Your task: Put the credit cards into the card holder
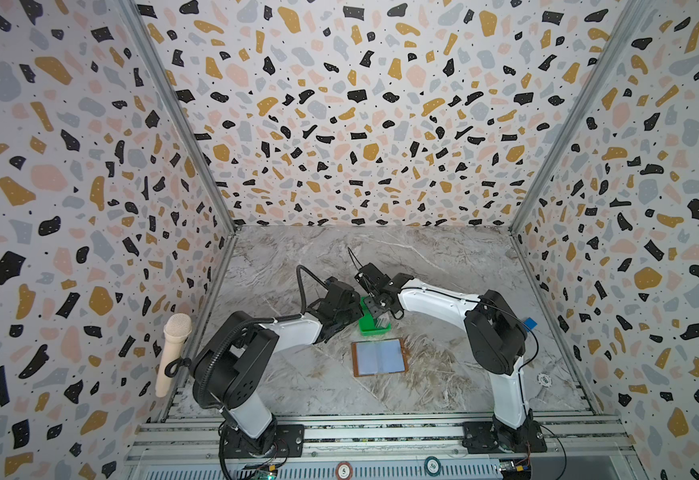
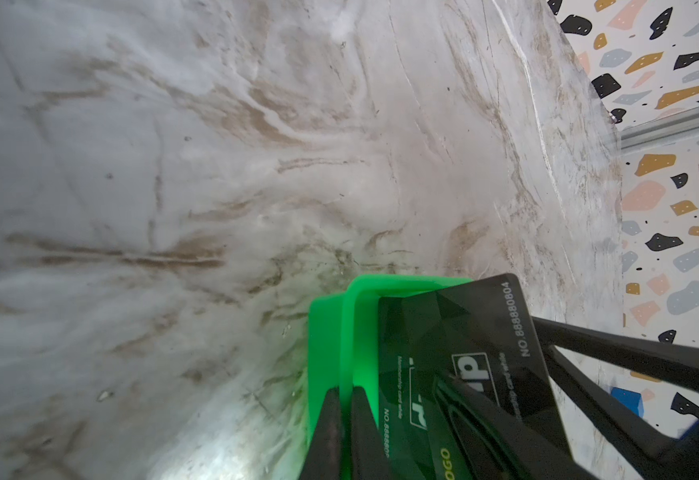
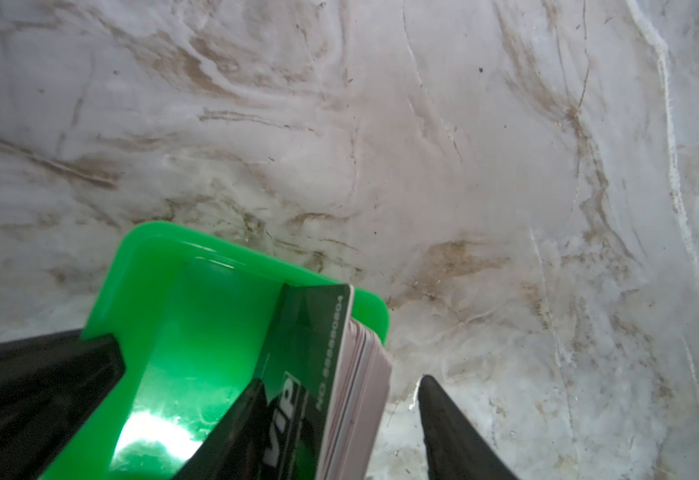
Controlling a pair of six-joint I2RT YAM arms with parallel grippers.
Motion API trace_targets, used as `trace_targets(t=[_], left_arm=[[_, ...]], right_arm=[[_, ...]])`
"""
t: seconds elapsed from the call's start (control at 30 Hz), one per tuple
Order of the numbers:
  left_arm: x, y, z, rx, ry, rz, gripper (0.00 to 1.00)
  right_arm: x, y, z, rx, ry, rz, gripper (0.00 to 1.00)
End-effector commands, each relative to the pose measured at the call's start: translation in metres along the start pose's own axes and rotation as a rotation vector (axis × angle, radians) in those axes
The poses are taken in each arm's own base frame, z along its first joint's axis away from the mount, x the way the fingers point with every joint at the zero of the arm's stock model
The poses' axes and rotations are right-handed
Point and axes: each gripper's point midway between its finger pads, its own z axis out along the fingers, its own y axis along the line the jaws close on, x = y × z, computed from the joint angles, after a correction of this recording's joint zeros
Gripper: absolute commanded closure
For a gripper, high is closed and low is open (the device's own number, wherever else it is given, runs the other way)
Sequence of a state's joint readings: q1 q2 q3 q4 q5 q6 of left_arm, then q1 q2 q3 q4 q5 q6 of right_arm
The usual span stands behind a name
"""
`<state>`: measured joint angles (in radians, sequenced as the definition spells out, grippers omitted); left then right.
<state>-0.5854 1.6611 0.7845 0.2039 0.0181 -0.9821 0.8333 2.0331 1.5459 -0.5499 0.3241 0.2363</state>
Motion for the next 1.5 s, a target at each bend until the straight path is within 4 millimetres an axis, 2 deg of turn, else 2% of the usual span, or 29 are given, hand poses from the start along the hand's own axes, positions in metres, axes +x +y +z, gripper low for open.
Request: trace_targets(t=[0.0,0.07,0.2,0.3,0.37,0.43,0.57,0.7,0.83,0.97,1.23,1.47], left_arm=[[-0.014,-0.022,-0.002,0.077,-0.044,-0.01,1.0],[-0.014,-0.022,-0.001,0.083,-0.044,-0.015,1.0],[-0.012,-0.025,0.0,0.097,-0.032,-0.017,1.0],[-0.012,-0.029,-0.004,0.126,-0.037,-0.022,1.0],[-0.014,-0.034,-0.009,0.153,-0.047,-0.021,0.88],[-0.019,-0.042,-0.018,0.185,-0.069,-0.018,0.81],[-0.029,-0.057,-0.038,0.233,-0.103,0.013,0.79],[-0.033,-0.049,-0.048,0.206,-0.125,0.047,0.77],[-0.029,-0.033,-0.036,0.209,-0.079,0.072,0.74],[-0.022,-0.035,-0.026,0.25,-0.042,0.128,0.72],[-0.014,-0.01,-0.003,0.169,-0.014,0.131,0.7],[-0.012,0.0,0.01,0.132,-0.006,0.116,0.77]], right_arm=[[-0.017,-0.009,-0.03,0.006,-0.056,0.01,0.42],[-0.016,-0.005,-0.033,-0.017,-0.059,0.011,0.4],[-0.016,-0.001,-0.036,-0.089,-0.07,0.046,0.23],[-0.019,-0.002,-0.043,-0.114,-0.096,0.067,0.17],[-0.022,-0.002,-0.05,-0.15,-0.115,0.087,0.17],[-0.023,-0.004,-0.058,-0.181,-0.135,0.114,0.17],[-0.02,-0.01,-0.073,-0.234,-0.171,0.156,0.19],[-0.011,-0.015,-0.083,-0.25,-0.188,0.183,0.21],[-0.003,-0.018,-0.087,-0.306,-0.213,0.219,0.23],[0.002,-0.022,-0.09,-0.327,-0.224,0.24,0.23],[0.007,-0.027,-0.088,-0.319,-0.216,0.242,0.24],[0.005,-0.03,-0.092,-0.319,-0.229,0.248,0.24]])
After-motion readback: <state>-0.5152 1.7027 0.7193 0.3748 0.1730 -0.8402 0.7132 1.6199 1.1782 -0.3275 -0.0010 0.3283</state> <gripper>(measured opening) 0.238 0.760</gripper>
